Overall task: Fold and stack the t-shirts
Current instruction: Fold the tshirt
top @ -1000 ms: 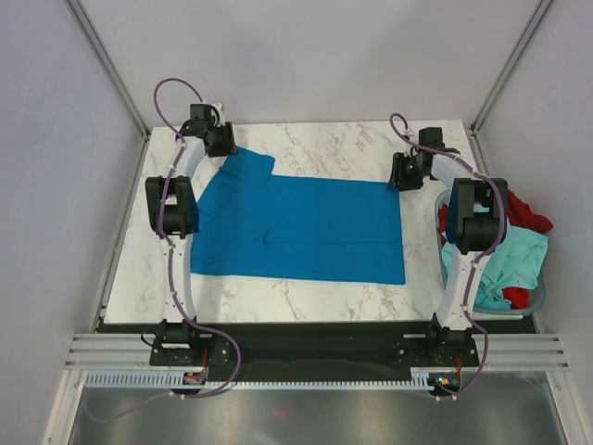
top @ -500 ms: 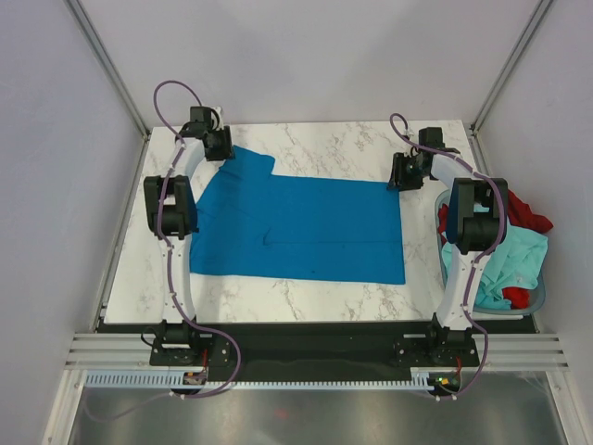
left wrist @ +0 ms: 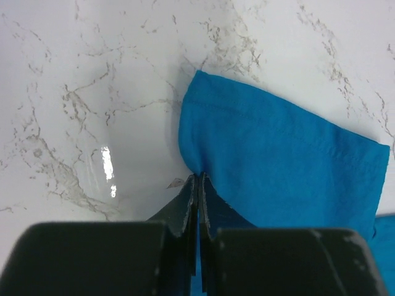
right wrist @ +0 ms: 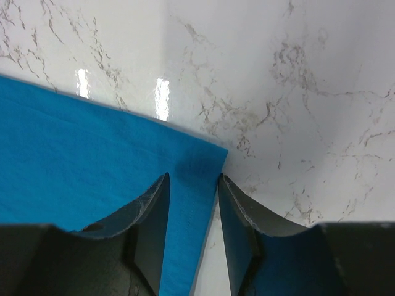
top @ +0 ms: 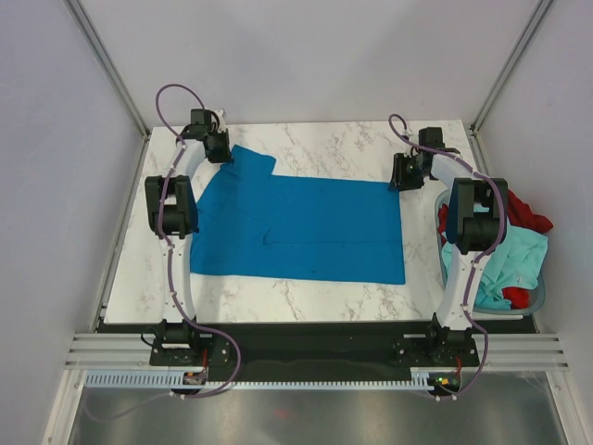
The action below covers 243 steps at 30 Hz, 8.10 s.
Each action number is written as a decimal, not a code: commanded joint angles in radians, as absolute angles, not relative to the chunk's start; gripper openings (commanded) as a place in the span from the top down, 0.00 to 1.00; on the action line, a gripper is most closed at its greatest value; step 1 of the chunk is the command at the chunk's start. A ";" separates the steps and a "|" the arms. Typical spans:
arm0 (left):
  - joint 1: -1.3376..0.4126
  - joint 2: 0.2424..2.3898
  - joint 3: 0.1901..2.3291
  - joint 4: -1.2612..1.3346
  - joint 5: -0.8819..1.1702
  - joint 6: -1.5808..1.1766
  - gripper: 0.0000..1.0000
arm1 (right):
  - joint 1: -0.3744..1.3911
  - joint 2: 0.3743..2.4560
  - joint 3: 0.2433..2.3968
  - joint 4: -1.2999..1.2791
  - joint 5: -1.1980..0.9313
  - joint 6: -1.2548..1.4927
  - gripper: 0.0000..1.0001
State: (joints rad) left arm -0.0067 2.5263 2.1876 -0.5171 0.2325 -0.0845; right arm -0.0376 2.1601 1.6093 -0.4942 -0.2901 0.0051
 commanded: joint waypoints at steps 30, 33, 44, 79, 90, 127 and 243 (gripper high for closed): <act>-0.012 2.327 2.123 -0.506 0.255 -0.048 0.98 | -0.040 2.040 1.520 -0.324 -0.242 -0.046 1.00; -0.012 2.272 2.074 -0.506 0.230 -0.048 0.98 | -0.035 1.982 1.441 -0.241 -0.221 -0.037 1.00; -0.006 2.071 1.843 -0.491 0.123 -0.051 0.98 | -0.008 1.862 1.253 -0.080 -0.081 0.032 1.00; 0.077 1.649 1.305 -0.449 -0.043 -0.236 0.98 | 0.089 1.511 0.831 0.097 0.084 0.183 1.00; 0.097 1.574 1.175 -0.501 -0.092 -0.299 0.98 | 0.112 1.399 0.724 0.058 0.163 0.247 1.00; 0.037 1.696 1.247 -0.531 0.279 -0.313 0.52 | 0.514 1.764 1.224 -0.225 -0.061 0.351 0.65; 0.353 1.603 1.100 -0.428 0.189 -0.534 0.57 | 1.051 2.352 1.911 -0.051 -0.141 -0.021 1.00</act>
